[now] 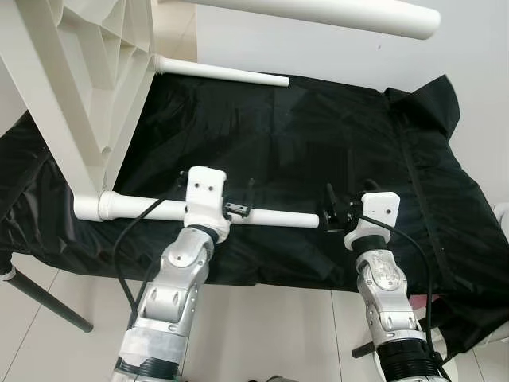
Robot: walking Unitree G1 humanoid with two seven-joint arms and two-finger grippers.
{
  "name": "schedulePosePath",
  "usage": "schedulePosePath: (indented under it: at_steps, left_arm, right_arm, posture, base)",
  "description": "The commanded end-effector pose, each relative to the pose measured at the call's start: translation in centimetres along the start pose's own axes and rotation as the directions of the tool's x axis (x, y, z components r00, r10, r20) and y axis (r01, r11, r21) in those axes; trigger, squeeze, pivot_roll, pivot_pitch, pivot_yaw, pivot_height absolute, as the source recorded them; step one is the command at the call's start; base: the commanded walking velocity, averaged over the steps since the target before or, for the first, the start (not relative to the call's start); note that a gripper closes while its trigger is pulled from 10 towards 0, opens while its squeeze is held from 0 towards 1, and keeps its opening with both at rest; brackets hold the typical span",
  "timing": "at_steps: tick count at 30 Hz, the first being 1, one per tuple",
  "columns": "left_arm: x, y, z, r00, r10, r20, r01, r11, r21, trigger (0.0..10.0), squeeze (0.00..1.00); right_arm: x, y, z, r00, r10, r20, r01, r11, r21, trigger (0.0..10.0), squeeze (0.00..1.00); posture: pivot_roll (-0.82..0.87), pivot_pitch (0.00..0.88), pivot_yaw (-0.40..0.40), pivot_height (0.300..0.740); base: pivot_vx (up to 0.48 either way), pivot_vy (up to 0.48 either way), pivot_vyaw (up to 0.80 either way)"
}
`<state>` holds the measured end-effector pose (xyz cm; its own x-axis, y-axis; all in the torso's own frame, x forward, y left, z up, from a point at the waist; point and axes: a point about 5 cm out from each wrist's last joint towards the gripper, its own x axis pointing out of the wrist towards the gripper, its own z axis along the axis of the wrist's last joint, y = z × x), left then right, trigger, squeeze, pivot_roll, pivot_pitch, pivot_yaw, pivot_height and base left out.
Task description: Building children table
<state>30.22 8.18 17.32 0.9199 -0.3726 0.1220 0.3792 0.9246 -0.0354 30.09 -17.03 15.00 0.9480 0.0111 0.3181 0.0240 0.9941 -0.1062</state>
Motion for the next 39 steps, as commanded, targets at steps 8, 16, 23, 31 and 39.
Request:
schedulePosePath:
  at_steps: [8,16,23,31,39]
  left_arm:
    - [-1.0,1.1,2.0,0.986,0.147,0.076,-0.141,0.987,-0.083,10.0,0.00]
    - [-5.1,-1.7,1.2,0.980,-0.192,0.060,0.198,0.971,-0.131,10.0,0.00]
    - [-6.8,-1.8,1.5,0.983,-0.180,0.038,0.183,0.946,-0.266,10.0,0.00]
    - [-9.5,-1.1,0.8,0.983,-0.181,-0.009,0.168,0.930,-0.328,10.0,0.00]
    - [-11.5,1.8,-0.3,0.954,-0.244,-0.174,0.218,0.963,-0.157,10.0,0.00]
  right_arm:
    - [0.6,-1.4,1.1,0.999,-0.023,0.044,0.029,0.989,-0.143,10.0,0.00]
    - [2.6,-2.3,4.9,0.982,0.026,0.187,0.042,0.936,-0.349,10.0,0.00]
    - [3.5,-2.4,6.2,0.970,0.071,0.233,0.026,0.922,-0.387,10.0,0.00]
    - [4.0,-2.2,6.9,0.963,0.093,0.252,0.018,0.915,-0.404,10.0,0.00]
    - [4.2,-1.9,6.6,0.965,0.103,0.241,0.004,0.914,-0.405,10.0,0.00]
  posture:
    - [0.01,0.135,-0.070,0.740]
    - [0.02,0.143,-0.086,0.740]
    - [0.04,0.153,-0.110,0.740]
    - [0.06,0.162,-0.123,0.740]
    - [0.07,0.161,-0.110,0.740]
  base:
    - [0.000,0.000,0.00]
    - [0.000,0.000,0.00]
    - [0.000,0.000,0.00]
    - [0.000,0.000,0.00]
    - [0.000,0.000,0.00]
